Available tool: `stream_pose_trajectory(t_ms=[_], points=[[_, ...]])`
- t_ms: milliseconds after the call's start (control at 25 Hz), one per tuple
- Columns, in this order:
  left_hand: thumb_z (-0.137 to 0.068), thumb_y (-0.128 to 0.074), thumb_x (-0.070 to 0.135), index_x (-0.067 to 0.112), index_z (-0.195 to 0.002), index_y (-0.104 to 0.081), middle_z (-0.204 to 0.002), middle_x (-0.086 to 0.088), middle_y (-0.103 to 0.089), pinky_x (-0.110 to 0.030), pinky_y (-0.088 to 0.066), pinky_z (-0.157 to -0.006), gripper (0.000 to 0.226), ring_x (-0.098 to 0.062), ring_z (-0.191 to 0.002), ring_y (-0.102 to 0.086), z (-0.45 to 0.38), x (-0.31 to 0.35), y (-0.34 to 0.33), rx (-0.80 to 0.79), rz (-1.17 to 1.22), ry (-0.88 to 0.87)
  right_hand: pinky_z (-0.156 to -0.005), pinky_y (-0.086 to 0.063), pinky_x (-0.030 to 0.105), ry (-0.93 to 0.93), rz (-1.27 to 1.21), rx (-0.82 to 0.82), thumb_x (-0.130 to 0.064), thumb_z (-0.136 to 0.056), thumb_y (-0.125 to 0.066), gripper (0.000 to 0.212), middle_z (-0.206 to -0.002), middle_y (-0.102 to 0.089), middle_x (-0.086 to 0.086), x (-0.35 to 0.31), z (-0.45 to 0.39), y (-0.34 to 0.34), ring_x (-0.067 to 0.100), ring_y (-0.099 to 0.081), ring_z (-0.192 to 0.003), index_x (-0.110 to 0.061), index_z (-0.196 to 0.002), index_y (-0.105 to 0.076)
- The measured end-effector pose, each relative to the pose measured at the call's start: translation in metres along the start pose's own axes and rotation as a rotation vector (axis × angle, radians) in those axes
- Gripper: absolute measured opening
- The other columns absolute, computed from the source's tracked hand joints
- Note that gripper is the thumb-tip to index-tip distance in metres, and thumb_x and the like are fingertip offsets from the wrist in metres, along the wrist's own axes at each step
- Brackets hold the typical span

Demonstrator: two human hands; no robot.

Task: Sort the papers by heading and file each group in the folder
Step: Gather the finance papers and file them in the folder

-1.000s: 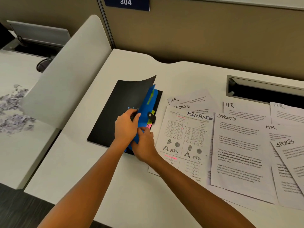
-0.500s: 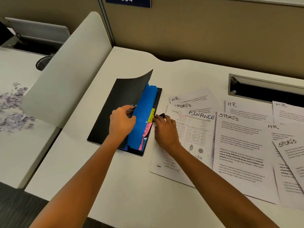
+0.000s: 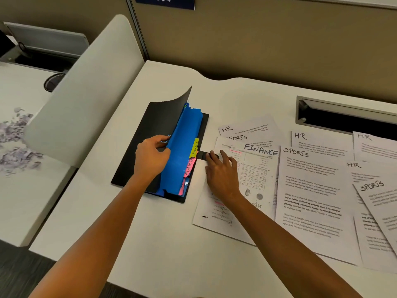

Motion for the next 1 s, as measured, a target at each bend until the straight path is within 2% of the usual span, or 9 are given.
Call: stream_pose_trajectory(t_ms=[200, 320, 400, 480, 600, 720, 800, 1000], points=[[-0.087, -0.067, 0.01, 0.013, -0.123, -0.063, -0.115, -0.007, -0.07, -0.026, -0.051, -0.084, 0.037, -0.017, -0.104, -0.067, 0.001, -0.006, -0.013, -0.033, 0.001, 0.0, -0.114, -0.022, 0.047, -0.025, -0.145, -0.07, -0.036, -0.099, -0.044, 0.05, -0.153, -0.039, 0.002, -0.002, 0.003, 0.002, 0.027, -0.027, -0.145, -0.019, -0.146, -0.041], [-0.088, -0.065, 0.01, 0.013, -0.125, -0.061, -0.118, -0.008, -0.069, -0.026, -0.051, -0.082, 0.037, -0.019, -0.106, -0.067, 0.005, -0.01, -0.029, -0.066, -0.007, 0.022, -0.118, -0.015, 0.04, -0.034, -0.393, -0.055, -0.038, -0.1, -0.045, 0.053, -0.159, -0.027, -0.002, -0.002, 0.008, 0.01, 0.021, -0.018, -0.148, -0.023, -0.149, -0.033], [-0.089, -0.064, 0.009, 0.013, -0.125, -0.061, -0.119, -0.008, -0.068, -0.026, -0.051, -0.081, 0.036, -0.021, -0.108, -0.066, 0.005, -0.013, -0.036, -0.094, -0.017, 0.024, -0.117, -0.012, 0.034, -0.103, -0.595, -0.027, -0.042, -0.099, -0.047, 0.055, -0.159, -0.026, -0.003, 0.007, 0.009, 0.021, 0.016, -0.018, -0.147, -0.026, -0.149, -0.031], [-0.09, -0.063, 0.009, 0.012, -0.125, -0.061, -0.12, -0.008, -0.068, -0.027, -0.051, -0.082, 0.036, -0.021, -0.109, -0.065, 0.005, -0.017, -0.041, -0.119, -0.024, 0.028, -0.116, -0.018, 0.033, -0.183, -0.682, 0.007, -0.042, -0.094, -0.056, 0.061, -0.156, -0.031, -0.001, 0.034, 0.004, 0.036, 0.017, -0.025, -0.144, -0.025, -0.148, -0.033], [-0.091, -0.062, 0.011, 0.012, -0.125, -0.061, -0.12, -0.008, -0.068, -0.029, -0.052, -0.084, 0.034, -0.021, -0.109, -0.065, 0.005, -0.021, -0.047, -0.138, -0.04, 0.021, -0.112, -0.033, 0.042, -0.265, -0.567, -0.033, -0.042, -0.077, -0.077, 0.079, -0.145, -0.041, 0.005, 0.101, -0.017, 0.06, 0.023, -0.037, -0.133, -0.019, -0.141, -0.039], [-0.092, -0.061, 0.013, 0.012, -0.125, -0.062, -0.118, -0.007, -0.069, -0.029, -0.052, -0.084, 0.033, -0.021, -0.108, -0.066, 0.005, -0.022, -0.049, -0.141, -0.046, 0.018, -0.106, -0.037, 0.045, -0.274, -0.285, -0.347, -0.053, -0.053, -0.089, 0.104, -0.141, -0.04, 0.007, 0.15, -0.032, 0.063, 0.027, -0.04, -0.129, -0.018, -0.138, -0.039], [-0.092, -0.061, 0.013, 0.013, -0.125, -0.062, -0.118, -0.007, -0.069, -0.028, -0.052, -0.083, 0.033, -0.02, -0.107, -0.066, 0.004, -0.024, -0.05, -0.144, -0.04, 0.021, -0.102, -0.039, 0.044, -0.22, -0.113, -0.491, -0.055, -0.043, -0.091, 0.112, -0.136, -0.041, 0.006, 0.159, -0.033, 0.058, 0.026, -0.042, -0.124, -0.018, -0.135, -0.039], [-0.093, -0.06, 0.016, 0.014, -0.125, -0.062, -0.116, -0.006, -0.07, -0.021, -0.05, -0.074, 0.032, -0.019, -0.103, -0.067, 0.002, -0.027, -0.051, -0.147, -0.065, 0.028, -0.102, -0.031, 0.043, -0.18, 0.032, -0.481, -0.062, -0.032, -0.091, 0.115, -0.127, -0.051, 0.003, 0.156, -0.044, 0.053, 0.025, -0.045, -0.12, -0.022, -0.128, -0.042]])
Point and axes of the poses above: each hand's wrist, its own z-axis away from the middle knuckle, its own y-axis out of the back of the hand, x = y × z, the point moved 7 cm from there along -z, towards the middle knuckle
